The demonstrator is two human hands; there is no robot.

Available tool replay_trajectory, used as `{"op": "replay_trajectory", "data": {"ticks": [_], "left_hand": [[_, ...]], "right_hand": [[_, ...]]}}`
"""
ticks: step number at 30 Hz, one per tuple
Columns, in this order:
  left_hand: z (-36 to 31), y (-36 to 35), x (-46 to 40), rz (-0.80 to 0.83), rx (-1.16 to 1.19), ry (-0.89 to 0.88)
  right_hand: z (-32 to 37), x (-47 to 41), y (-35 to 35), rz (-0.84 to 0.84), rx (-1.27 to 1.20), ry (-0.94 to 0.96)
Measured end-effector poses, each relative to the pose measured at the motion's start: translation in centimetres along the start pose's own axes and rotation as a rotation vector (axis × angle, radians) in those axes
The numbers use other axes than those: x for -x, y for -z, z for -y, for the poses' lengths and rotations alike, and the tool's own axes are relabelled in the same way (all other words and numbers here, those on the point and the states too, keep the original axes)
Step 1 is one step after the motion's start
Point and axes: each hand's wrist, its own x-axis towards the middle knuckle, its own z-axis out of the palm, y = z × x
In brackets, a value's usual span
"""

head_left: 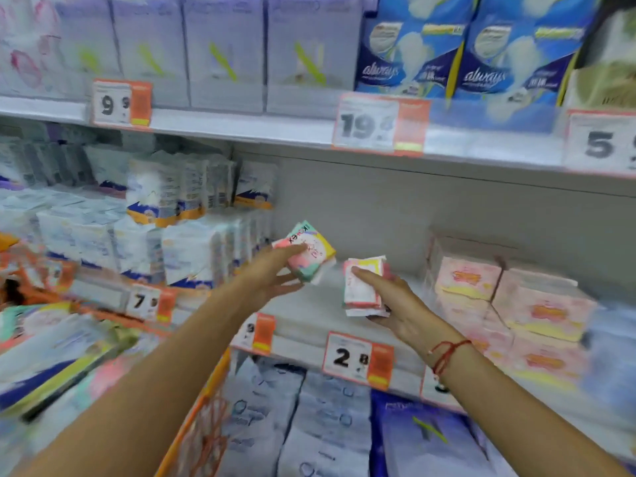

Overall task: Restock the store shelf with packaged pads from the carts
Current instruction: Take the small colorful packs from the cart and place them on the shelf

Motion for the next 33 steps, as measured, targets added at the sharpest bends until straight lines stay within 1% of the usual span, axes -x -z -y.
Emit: {"op": "replay_trajectory", "data": {"ticks": [2, 5, 9, 12, 14, 15, 16, 17, 18, 19, 20, 22, 23, 25, 27, 29, 31, 33], "left_hand": [[0.5, -1.5, -3.7, 0.018, -0.027, 0.051], [1.1, -3.1, -7.8, 0.012, -0.089, 0.114], [2.2, -4.6, -10.7, 0.077, -0.012, 0.195], [3.0, -5.0, -11.8, 0.103, 0.021, 0.169], [4.1, -4.8, -12.0, 0.117, 0.030, 0.131], [4.5, -4.8, -12.0, 0.132, 0.026, 0.116], [4.8, -4.8, -11.9, 0.146, 0.002, 0.107], [5.4, -4.6, -12.0, 0.154, -0.051, 0.110], [6.0, -4.5, -11.9, 0.158, -0.116, 0.110], [6.5, -4.3, -12.2, 0.161, -0.172, 0.096], [6.9, -4.2, -12.6, 0.163, -0.211, 0.076], [7.4, -4.0, -13.7, 0.163, -0.280, 0.046], [7.5, -4.0, -14.3, 0.163, -0.329, 0.027], [7.4, -3.9, -15.4, 0.166, -0.494, -0.027], [7.3, -3.8, -16.5, 0.192, -0.654, -0.082], [7.3, -3.7, -17.0, 0.244, -0.686, -0.103], [7.4, -3.8, -17.4, 0.281, -0.686, -0.115], [7.4, -4.1, -17.7, 0.284, -0.681, -0.136]], "right_hand": [[0.0, -2.8, 1.1, -0.037, 0.008, 0.011], [-0.3, -6.1, 2.0, -0.048, 0.067, -0.028], [-1.0, -8.4, 2.9, -0.111, 0.205, -0.033], [-1.5, -9.1, 3.4, -0.167, 0.262, 0.009], [-1.6, -8.8, 3.5, -0.195, 0.435, 0.102], [-1.4, -8.4, 3.6, -0.169, 0.582, 0.149], [-1.2, -8.0, 3.6, -0.099, 0.768, 0.178], [-0.9, -7.3, 3.6, 0.010, 0.950, 0.173], [-0.7, -6.7, 3.5, 0.093, 1.041, 0.142], [-0.6, -6.4, 3.4, 0.135, 1.079, 0.135], [-0.3, -6.3, 3.3, 0.121, 1.063, 0.137], [0.1, -7.0, 3.6, 0.023, 1.002, 0.148], [0.3, -7.6, 3.9, 0.000, 1.038, 0.136], [0.5, -8.6, 4.5, 0.021, 1.144, 0.075], [0.7, -9.7, 4.8, 0.032, 1.169, 0.000], [0.8, -10.7, 4.8, 0.060, 1.189, -0.037], [1.0, -11.0, 4.8, 0.079, 1.171, -0.032], [1.1, -11.0, 5.2, 0.072, 1.113, -0.001]]}}
